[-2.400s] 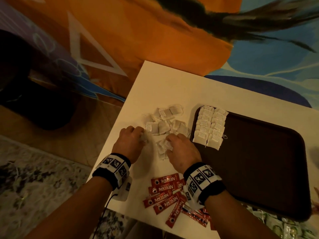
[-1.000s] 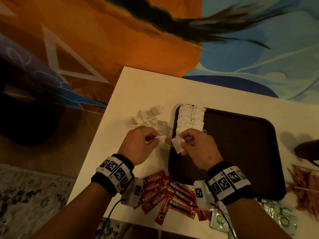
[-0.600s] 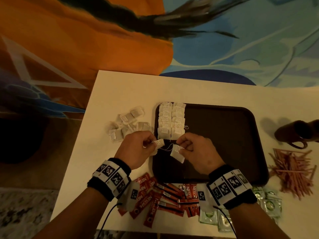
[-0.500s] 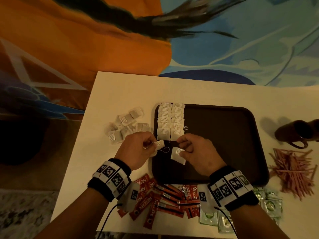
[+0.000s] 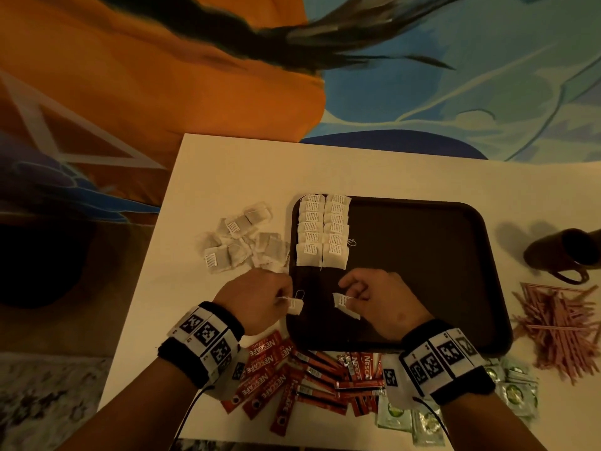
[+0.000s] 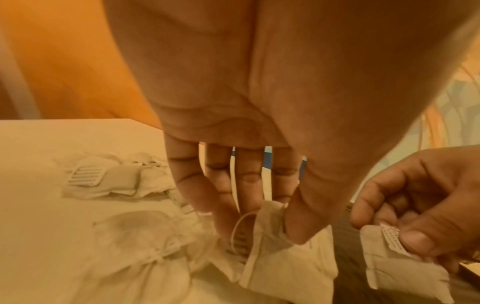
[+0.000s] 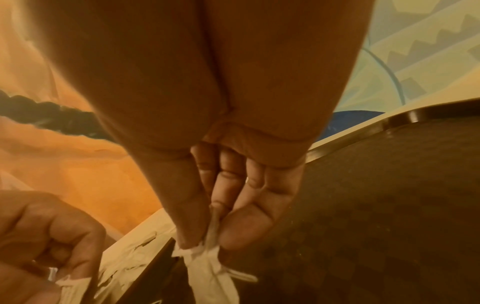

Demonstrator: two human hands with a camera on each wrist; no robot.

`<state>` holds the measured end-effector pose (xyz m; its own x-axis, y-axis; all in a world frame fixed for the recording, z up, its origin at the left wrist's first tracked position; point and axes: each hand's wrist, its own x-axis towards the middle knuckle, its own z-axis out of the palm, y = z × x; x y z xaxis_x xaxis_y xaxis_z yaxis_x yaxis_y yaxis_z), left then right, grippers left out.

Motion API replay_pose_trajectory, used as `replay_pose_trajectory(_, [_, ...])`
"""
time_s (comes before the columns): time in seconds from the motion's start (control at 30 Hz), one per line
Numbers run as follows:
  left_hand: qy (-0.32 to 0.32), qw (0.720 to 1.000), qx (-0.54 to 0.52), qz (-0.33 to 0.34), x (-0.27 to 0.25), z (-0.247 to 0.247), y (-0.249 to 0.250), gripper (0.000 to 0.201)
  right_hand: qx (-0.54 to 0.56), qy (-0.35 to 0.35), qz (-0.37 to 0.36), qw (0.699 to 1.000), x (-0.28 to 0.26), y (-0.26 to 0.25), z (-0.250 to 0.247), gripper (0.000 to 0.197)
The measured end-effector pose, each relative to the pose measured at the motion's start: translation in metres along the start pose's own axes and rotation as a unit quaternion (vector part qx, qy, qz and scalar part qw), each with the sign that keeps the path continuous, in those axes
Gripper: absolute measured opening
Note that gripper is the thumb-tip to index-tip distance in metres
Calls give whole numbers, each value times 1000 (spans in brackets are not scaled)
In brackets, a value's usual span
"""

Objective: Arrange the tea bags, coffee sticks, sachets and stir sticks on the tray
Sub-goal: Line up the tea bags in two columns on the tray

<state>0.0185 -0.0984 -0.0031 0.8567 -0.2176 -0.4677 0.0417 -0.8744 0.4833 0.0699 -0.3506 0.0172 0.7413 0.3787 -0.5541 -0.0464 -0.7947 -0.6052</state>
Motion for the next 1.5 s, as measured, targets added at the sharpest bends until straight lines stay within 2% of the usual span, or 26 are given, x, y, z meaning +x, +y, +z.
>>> replay_pose_trajectory(0.1, [1,1000,-1,-16,-3,-5,-4,7,3,9,-4,1000,3,1,4,24])
replay_pose_trajectory(0.23, [24,999,-39,9,1,-10,-1,1,-7,10,-4,1000,6,0,5,19])
replay_pose_trajectory(0.37, [-27,995,-88,47,10,-11,15,6,-29,-60,-6,998,4,-3,-1,17])
replay_pose_trajectory(0.43, [-38,993,-98,52,18,-8,22,7,-34,-68,-2,997,7,-1,-1,18])
replay_pose_trajectory(0.63, [32,996,-84,16,51,0,29,11,-18,34,14,999,34,9,6,28])
replay_pose_trajectory(0.83, [73,996,-45,-8,68,-4,22,6,-1,106,7,994,52,9,4,24])
replay_pose_trajectory(0.93, [82,996,-39,-23,69,-3,17,13,6,116,11,993,58,7,5,21])
replay_pose_trajectory(1.2, [144,988,-43,-25,72,3,15,8,7,150,-5,989,68,1,8,19])
replay_pose_trajectory(1.4, [209,977,-31,-3,73,6,15,15,-40,192,-3,981,70,-1,10,27])
replay_pose_trajectory(1.5, [216,976,-11,17,66,11,13,18,-43,200,19,979,66,0,8,28])
